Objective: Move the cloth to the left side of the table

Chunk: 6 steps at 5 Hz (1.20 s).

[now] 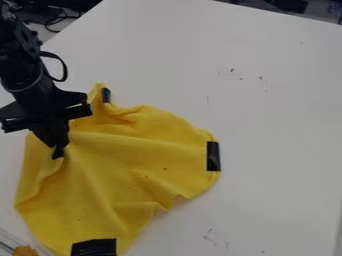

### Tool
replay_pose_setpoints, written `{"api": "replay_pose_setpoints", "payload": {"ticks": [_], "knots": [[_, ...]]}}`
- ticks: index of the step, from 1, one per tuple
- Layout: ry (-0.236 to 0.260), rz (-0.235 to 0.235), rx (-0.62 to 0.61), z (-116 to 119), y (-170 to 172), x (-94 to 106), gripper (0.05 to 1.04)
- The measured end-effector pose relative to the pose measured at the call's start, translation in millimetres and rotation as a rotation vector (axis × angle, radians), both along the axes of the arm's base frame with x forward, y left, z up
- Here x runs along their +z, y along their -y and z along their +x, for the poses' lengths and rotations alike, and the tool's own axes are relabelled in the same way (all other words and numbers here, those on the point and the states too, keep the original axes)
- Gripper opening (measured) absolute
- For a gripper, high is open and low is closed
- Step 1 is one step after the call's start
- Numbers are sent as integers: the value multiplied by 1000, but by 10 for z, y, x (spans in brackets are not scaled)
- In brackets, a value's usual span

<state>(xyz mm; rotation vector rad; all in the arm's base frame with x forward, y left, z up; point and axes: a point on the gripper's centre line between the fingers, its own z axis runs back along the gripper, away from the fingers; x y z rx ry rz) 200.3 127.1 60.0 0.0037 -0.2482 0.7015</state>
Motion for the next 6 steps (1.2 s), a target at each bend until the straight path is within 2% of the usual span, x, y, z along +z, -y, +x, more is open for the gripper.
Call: {"api": "replay_pose_setpoints", "payload": {"ticks": [1, 2, 3, 4, 5, 6], "knots": [[5, -15, 1, -8, 3, 3, 82], [-16, -26, 1, 34, 52, 97, 82], [-7, -12, 1, 106, 112, 232, 82], [28, -15, 21, 122, 133, 310, 82], [42, -8, 44, 112, 131, 298, 82], [26, 28, 6, 93, 86, 294, 110]]}}
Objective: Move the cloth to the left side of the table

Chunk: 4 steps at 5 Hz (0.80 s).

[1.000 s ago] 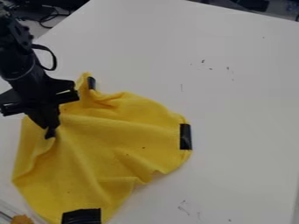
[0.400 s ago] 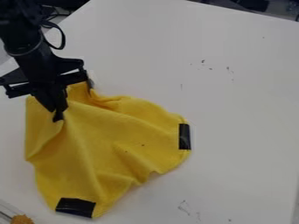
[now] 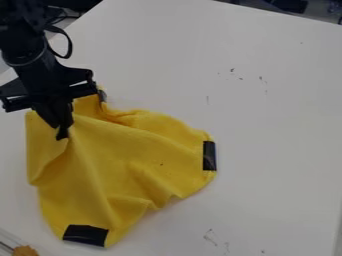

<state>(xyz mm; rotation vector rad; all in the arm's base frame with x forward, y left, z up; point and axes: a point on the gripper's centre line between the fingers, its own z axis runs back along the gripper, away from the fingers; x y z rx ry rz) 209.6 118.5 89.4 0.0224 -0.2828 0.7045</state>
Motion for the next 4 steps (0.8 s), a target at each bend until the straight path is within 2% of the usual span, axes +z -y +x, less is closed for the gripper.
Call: {"api": "replay_pose_setpoints", "payload": {"ticks": [1, 3, 4], "knots": [[-25, 28, -33, -41, -65, -19, 294], [-84, 29, -56, -168, -153, -33, 884], [-142, 68, -90, -242, -255, 19, 1012]]}}
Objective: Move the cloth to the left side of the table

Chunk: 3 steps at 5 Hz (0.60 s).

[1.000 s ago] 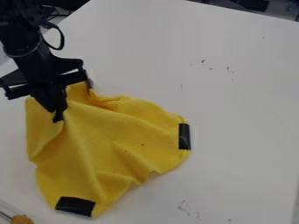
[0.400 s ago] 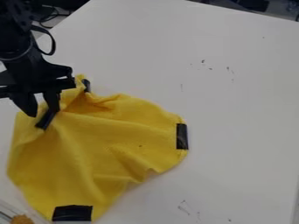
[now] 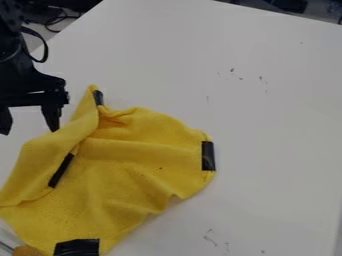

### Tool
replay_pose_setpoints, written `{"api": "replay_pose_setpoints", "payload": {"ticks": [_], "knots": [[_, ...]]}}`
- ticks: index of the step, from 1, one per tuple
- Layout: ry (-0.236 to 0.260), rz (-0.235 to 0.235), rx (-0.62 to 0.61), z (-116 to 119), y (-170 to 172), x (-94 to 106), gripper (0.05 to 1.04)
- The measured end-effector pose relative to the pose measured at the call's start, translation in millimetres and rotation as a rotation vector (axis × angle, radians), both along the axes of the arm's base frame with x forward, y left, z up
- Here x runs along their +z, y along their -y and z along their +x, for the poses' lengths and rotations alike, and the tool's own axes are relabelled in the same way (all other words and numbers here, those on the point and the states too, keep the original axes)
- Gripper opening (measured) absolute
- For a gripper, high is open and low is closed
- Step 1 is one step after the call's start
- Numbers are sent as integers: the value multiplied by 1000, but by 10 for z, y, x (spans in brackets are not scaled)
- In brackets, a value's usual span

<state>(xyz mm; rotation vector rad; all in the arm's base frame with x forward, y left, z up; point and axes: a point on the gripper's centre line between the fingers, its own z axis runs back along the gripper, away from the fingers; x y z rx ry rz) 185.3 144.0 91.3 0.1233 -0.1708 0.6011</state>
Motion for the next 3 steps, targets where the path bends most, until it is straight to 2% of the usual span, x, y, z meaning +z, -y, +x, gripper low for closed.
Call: {"api": "replay_pose_setpoints", "payload": {"ticks": [1, 3], "knots": [[-12, 10, -22, 26, 15, 18, 1007], [51, 120, -250, 351, 570, -129, 1001]]}}
